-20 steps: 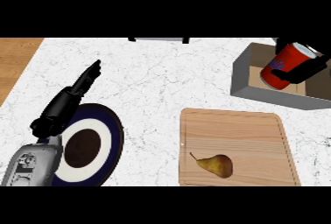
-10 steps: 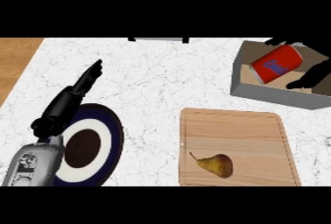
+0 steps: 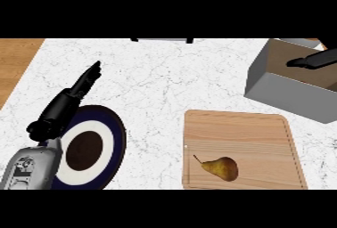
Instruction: Pick the can from the cutting board and place it in the cardboard box
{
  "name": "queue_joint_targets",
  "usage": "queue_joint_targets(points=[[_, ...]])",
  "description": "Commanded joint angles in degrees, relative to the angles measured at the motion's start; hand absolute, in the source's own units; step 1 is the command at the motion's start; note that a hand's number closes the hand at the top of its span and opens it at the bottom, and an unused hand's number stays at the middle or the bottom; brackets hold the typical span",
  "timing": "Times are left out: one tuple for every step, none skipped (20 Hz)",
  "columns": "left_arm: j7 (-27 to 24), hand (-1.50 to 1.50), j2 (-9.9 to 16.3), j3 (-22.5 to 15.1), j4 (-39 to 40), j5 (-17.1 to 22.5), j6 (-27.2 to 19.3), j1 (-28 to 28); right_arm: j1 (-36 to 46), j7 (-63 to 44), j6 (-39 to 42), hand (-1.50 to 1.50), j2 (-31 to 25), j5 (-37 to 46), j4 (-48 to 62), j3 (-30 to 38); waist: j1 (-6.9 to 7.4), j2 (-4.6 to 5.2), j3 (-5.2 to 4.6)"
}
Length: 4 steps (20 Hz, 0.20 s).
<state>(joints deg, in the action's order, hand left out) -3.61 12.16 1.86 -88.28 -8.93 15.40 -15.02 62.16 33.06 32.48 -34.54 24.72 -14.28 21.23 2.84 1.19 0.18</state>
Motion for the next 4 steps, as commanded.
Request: queue_joint_targets(points=[[1.5, 0.0, -2.34, -2.03, -1.02, -1.6, -1.9, -0.87, 1.72, -3.05, 6.58, -1.5, -3.23, -6.58, 6.13, 6.89, 0.43, 0.41, 0.07], [-0.01, 0.0, -0.13, -0.82, 0.14, -1.04, -0.2, -1.68, 3.12, -4.74, 7.05, -1.5, -4.9, -7.22, 6.65, 7.65, 0.93, 0.77, 0.06], [-1.25, 0.0, -0.27, -0.92, 0.5, -0.88, 0.04, -0.6, 1.79, -3.85, 4.56, -1.5, -4.85, -7.89, 6.62, 8.53, 1.21, 0.92, 0.08], [-1.42, 0.0, -1.15, -0.8, 1.14, -0.41, -0.36, -0.78, 2.16, -4.72, 5.68, -1.5, -6.95, -7.99, 6.71, 8.69, 1.45, 1.19, 0.1]])
